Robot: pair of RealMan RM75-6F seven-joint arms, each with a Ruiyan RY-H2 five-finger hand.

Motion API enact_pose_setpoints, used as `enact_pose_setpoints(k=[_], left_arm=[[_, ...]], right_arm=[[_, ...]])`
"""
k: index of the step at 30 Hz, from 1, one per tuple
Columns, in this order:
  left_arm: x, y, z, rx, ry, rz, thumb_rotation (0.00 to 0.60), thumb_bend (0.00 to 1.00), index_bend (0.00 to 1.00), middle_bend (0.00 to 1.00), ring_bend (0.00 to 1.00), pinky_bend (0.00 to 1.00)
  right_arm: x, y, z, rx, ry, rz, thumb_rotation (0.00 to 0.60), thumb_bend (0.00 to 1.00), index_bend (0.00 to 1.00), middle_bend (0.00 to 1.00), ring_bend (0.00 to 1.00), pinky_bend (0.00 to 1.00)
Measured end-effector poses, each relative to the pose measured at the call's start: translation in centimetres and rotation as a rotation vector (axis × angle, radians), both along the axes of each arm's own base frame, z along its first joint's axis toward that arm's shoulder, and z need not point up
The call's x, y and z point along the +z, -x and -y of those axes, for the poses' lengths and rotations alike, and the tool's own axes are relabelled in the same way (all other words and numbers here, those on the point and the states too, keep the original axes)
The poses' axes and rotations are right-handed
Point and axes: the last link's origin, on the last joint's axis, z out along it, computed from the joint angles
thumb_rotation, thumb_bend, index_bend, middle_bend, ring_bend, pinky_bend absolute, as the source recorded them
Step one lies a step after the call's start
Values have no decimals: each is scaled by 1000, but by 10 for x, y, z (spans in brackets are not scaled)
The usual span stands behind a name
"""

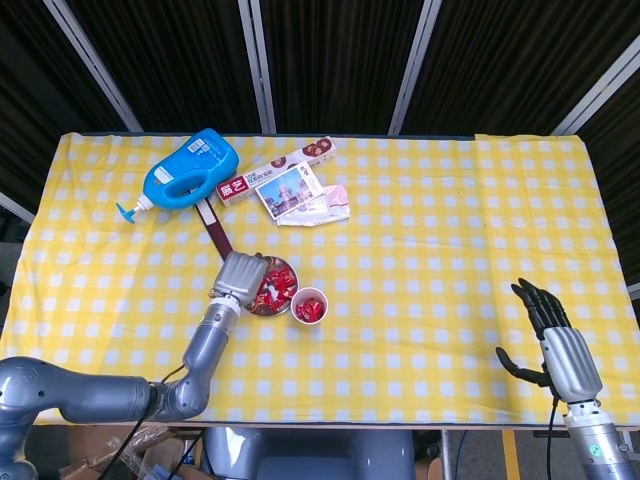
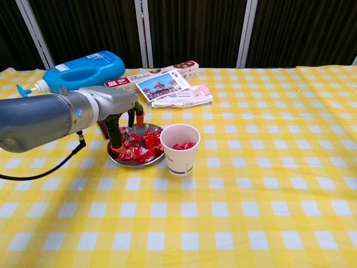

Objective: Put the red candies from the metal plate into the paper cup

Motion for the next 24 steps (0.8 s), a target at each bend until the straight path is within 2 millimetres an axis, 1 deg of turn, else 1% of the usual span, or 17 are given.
enact_pose_setpoints(k=[7, 9, 20, 23, 24], left_arm=[[-7, 2, -3, 10, 0, -7, 600, 206, 290, 275, 888, 980], [-11, 2, -2, 13, 10, -9, 600, 207, 306, 279, 889, 980], [-22, -1, 0, 18, 28, -37, 600, 213, 409, 400, 903, 982], [-24, -2, 0, 14, 24, -43, 600, 242, 448, 435, 905, 983], [-25, -3, 0, 11, 23, -46, 600, 265, 462, 451, 907, 984]], right_arm=[[0, 0, 1, -5, -4, 5, 600, 388, 0, 0, 0, 0], [0, 0, 1, -5, -3, 5, 600, 388, 0, 0, 0, 0], [1, 0, 2, -4, 0, 14, 600, 387, 0, 0, 0, 0], [1, 0, 1, -4, 3, 17, 600, 388, 0, 0, 0, 0], [1, 0, 1, -3, 4, 18, 600, 387, 0, 0, 0, 0]])
